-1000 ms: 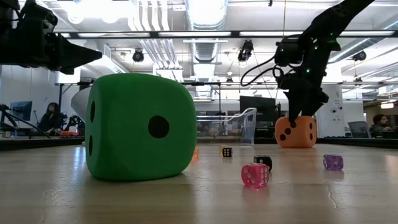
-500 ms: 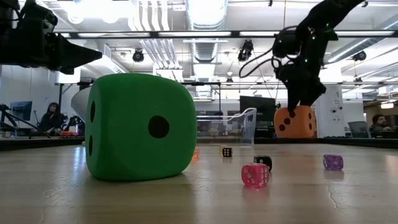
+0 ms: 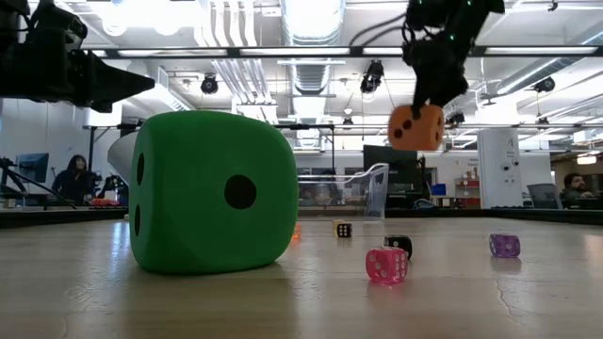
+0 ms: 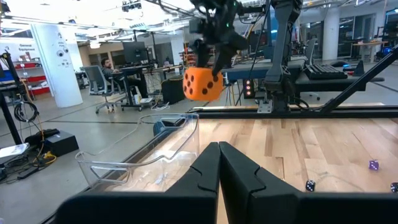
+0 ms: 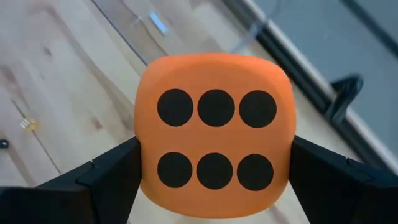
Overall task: Pick & Place Dice
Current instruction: Put the big orange dice into the transparent bin
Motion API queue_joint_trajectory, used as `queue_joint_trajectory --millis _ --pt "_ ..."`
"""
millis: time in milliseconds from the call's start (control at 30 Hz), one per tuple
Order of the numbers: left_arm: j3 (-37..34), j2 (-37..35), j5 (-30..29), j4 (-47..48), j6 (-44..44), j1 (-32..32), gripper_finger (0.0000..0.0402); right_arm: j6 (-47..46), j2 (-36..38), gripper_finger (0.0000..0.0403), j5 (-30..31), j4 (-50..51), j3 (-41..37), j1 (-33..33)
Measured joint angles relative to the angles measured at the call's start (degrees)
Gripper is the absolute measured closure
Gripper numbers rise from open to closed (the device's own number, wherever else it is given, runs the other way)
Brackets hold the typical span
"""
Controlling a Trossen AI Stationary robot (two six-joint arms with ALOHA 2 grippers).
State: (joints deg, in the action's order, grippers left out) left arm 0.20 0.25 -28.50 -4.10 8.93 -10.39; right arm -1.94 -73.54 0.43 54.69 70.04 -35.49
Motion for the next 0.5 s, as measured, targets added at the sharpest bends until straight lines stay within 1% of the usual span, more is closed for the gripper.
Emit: queue_joint_trajectory --millis 100,267,400,500 --pt "0.01 0.00 -0.01 0.00 0.00 0.00 0.0391 2.01 -1.95 0.0060 -0.27 0.05 3.76 0.57" --pt "0.00 0.00 0.00 0.01 0.00 0.01 0.0391 7.44 -7.94 0.0060 -0.87 0.86 9.48 1.16" --pt "0.01 0.00 -0.01 0.00 0.00 0.02 0.0391 14.44 -13.43 0.0060 -1.15 0.82 13.62 1.14" --pt "-0.01 0.00 -0.01 0.00 0.00 0.01 0.0391 18.25 -17.19 0.0060 -2.44 0.42 17.42 1.14"
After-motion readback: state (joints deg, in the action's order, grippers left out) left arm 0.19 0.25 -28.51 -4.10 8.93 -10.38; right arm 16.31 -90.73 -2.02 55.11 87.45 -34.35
